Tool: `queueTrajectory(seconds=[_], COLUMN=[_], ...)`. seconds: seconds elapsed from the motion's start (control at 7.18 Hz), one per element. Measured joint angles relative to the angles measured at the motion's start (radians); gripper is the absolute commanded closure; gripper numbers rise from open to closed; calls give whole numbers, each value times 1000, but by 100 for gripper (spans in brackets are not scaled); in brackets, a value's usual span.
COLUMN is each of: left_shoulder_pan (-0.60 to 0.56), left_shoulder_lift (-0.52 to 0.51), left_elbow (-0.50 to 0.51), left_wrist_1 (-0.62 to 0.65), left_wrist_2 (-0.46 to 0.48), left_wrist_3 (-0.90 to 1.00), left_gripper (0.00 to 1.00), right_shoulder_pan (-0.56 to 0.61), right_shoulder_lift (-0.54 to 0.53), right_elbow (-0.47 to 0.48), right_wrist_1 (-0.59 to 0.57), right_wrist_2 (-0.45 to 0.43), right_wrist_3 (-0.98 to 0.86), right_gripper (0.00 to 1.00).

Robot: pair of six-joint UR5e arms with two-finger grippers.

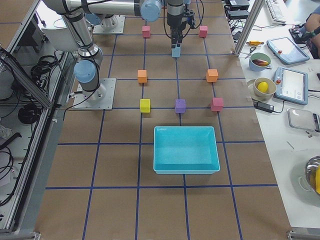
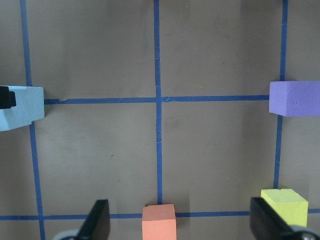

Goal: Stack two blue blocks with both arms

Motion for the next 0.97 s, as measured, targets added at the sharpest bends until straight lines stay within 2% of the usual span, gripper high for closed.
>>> queueTrajectory(seconds=[0.28, 0.97], left_shoulder_pan=[39, 288], left_shoulder_lift=[75, 397], left_elbow=[21, 33], left_wrist_1=[-78, -366], left_wrist_2=[43, 53], left_wrist_3=[32, 424], left_gripper=[0, 0], right_shoulder_pan=[2, 9], right_shoulder_lift=[-24, -61], right_elbow=[26, 59], right_wrist_1=[0, 42], right_wrist_2=[1, 3], right_wrist_3=[24, 34], right_gripper=[0, 0])
